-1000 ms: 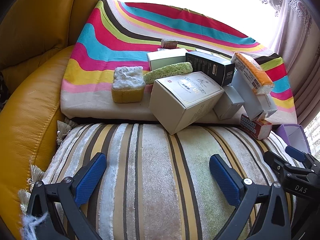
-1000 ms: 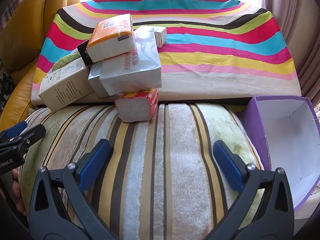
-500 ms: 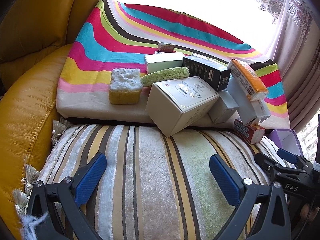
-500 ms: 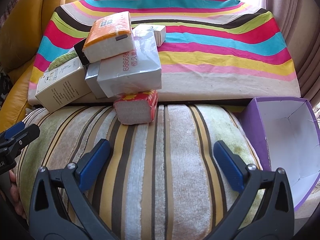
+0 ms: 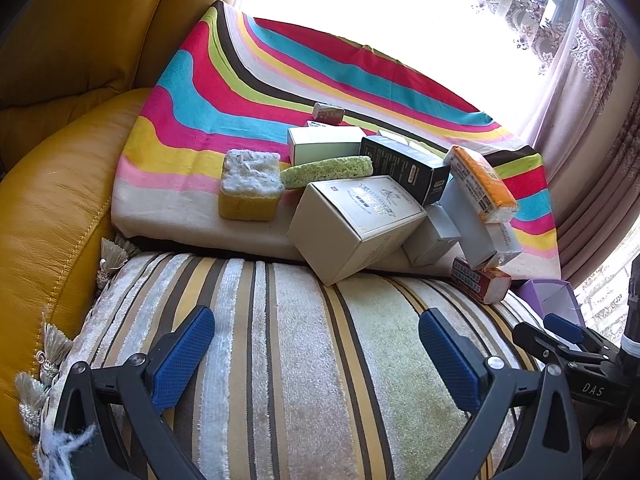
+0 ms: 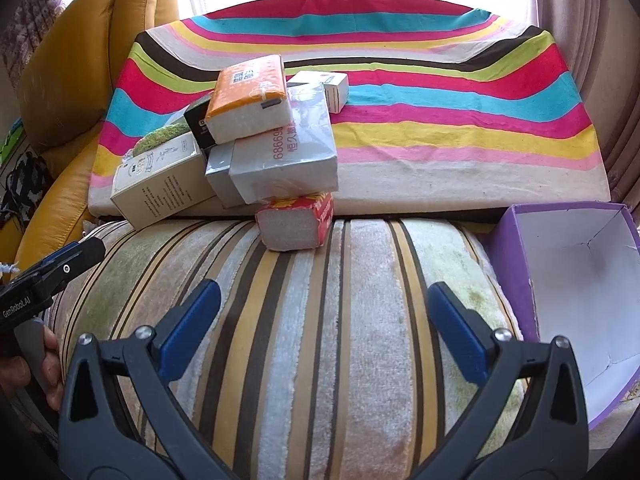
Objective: Organize objects
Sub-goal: 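Move both tools toward the pile of items on the striped cloth, then grasp the orange tissue pack with the right tool while the left tool grasps the fluffy yellow sponge, then carry the orange tissue pack and yellow sponge over the purple box with both tools, then open the right tool to drop the tissue pack while the left tool drops the sponge, then move both open tools back to the pile on the cloth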
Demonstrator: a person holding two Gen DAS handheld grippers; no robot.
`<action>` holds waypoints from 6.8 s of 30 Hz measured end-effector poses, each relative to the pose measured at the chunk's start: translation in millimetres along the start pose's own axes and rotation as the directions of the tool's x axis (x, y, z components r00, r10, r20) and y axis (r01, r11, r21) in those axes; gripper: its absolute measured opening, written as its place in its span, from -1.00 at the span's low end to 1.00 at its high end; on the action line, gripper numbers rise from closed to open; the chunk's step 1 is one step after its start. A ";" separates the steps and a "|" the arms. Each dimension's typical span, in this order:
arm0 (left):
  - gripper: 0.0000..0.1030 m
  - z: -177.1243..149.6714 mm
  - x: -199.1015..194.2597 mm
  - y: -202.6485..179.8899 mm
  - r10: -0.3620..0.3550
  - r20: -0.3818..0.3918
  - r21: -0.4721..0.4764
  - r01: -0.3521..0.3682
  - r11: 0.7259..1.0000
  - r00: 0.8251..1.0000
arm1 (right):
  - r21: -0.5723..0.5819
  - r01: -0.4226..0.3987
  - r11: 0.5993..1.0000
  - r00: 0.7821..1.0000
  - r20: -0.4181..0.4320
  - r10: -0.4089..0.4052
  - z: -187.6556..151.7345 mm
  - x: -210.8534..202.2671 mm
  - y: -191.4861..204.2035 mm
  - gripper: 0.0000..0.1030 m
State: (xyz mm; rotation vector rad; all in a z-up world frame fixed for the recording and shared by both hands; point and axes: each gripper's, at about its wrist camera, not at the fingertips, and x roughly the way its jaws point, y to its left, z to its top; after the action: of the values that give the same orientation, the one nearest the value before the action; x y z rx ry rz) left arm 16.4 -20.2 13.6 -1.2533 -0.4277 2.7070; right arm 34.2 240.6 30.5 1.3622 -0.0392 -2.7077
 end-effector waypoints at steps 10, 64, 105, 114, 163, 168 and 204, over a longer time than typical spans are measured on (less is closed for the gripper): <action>0.66 32.6 -5.5 22.5 0.015 0.063 -0.106 -0.008 0.994 0.998 | -0.068 0.005 0.998 0.986 0.168 0.007 25.6 -24.4 17.5 1.00; -0.05 69.0 4.4 2.1 0.062 0.204 -0.004 -0.062 0.998 0.977 | -0.024 0.049 0.999 0.962 0.272 -0.040 50.9 -14.9 -10.6 0.09; -0.04 -20.9 48.6 -268.5 -0.376 -0.198 0.453 0.425 0.784 0.905 | 0.336 0.316 0.887 0.934 0.054 -0.353 -39.6 -68.1 -220.3 0.09; -0.04 -39.9 57.0 -320.3 -0.408 -0.293 0.516 0.502 0.694 0.865 | 0.407 0.343 0.846 0.922 0.024 -0.386 -56.6 -75.6 -254.5 0.09; 0.61 5.4 11.2 -131.5 -0.338 -0.019 0.220 0.333 0.917 0.941 | 0.270 0.108 0.957 0.985 0.100 -0.140 -28.6 -59.9 -152.5 0.66; 0.61 11.0 4.9 -105.6 -0.292 0.031 0.162 0.283 0.945 0.956 | 0.227 0.091 0.970 0.988 0.104 -0.117 -20.6 -54.4 -132.4 0.68; 0.94 87.3 64.0 0.9 -0.028 0.019 -0.098 0.029 0.995 0.999 | -0.075 -0.080 0.994 0.992 0.087 0.087 73.4 32.5 2.9 0.86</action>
State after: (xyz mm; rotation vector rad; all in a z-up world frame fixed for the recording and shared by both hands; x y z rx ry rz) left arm -91.6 -23.8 20.6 -1.2380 -0.5828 2.7051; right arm -43.7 232.2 48.6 1.1917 -0.0074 -2.6721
